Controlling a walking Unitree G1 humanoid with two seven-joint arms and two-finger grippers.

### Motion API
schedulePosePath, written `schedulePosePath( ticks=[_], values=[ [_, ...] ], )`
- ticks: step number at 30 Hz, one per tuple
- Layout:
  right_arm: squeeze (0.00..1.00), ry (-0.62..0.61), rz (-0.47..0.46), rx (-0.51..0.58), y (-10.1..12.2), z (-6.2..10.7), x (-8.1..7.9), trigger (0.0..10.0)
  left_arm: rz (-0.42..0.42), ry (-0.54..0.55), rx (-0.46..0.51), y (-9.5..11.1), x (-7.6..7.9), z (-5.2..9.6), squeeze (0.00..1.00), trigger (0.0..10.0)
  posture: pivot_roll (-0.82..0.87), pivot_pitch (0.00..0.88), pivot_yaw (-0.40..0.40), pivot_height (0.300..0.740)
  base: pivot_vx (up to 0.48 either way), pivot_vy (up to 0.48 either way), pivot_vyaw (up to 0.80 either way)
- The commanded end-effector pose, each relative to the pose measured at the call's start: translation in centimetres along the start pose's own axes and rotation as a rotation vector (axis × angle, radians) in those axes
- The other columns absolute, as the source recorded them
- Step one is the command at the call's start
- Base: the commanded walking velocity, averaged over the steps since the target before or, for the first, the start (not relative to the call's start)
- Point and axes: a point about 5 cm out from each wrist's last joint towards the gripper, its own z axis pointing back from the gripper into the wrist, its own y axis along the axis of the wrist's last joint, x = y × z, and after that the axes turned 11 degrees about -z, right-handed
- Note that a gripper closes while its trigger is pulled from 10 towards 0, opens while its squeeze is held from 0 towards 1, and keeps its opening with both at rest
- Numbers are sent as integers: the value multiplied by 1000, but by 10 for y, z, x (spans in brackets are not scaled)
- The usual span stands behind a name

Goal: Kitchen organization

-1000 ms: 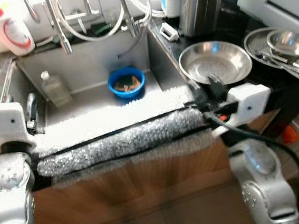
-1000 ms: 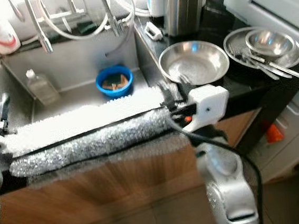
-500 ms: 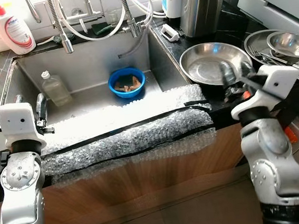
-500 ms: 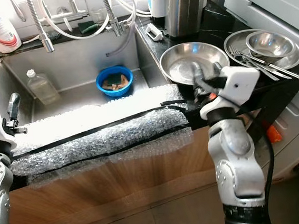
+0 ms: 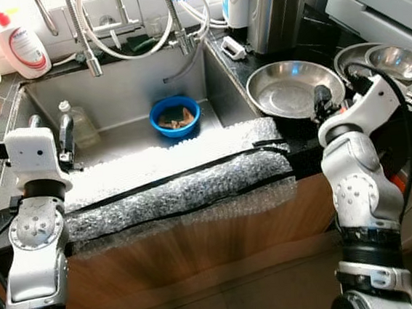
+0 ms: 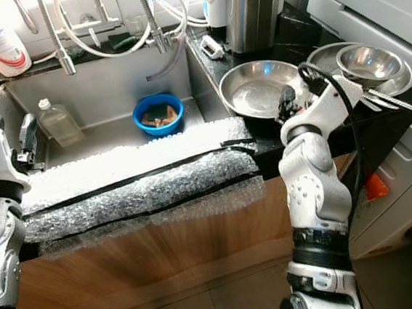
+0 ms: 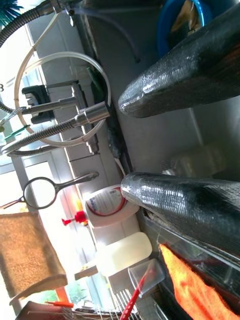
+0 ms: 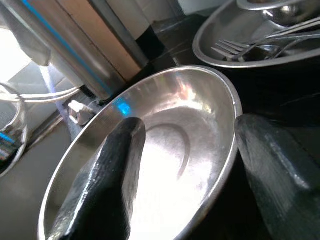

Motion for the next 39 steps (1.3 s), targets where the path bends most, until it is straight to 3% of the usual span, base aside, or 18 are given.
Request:
schedulePosePath(
  ticks=[1,18,21,33,39],
  values=[
    [0,-15,-14,2,2,-3,-1,10000,-4,-5,-9,0,1,-2,0,10000,-71,73,64,740,0,0,0],
    [0,-81,-3,50,15,-15,-3,10000,12,1,-12,0,2,-4,0,10000,-70,94,65,740,0,0,0],
    [0,-108,47,48,15,-17,0,10000,13,-5,-12,1,4,-5,0,10000,-69,98,65,740,0,0,0],
    [0,-132,101,5,8,-21,5,10000,9,-2,-12,1,3,-6,0,10000,-65,102,65,740,0,0,0],
    [0,-114,72,-28,2,-23,4,10000,6,-2,-7,3,4,-8,0,10000,-64,102,66,740,0,0,0]
  ],
)
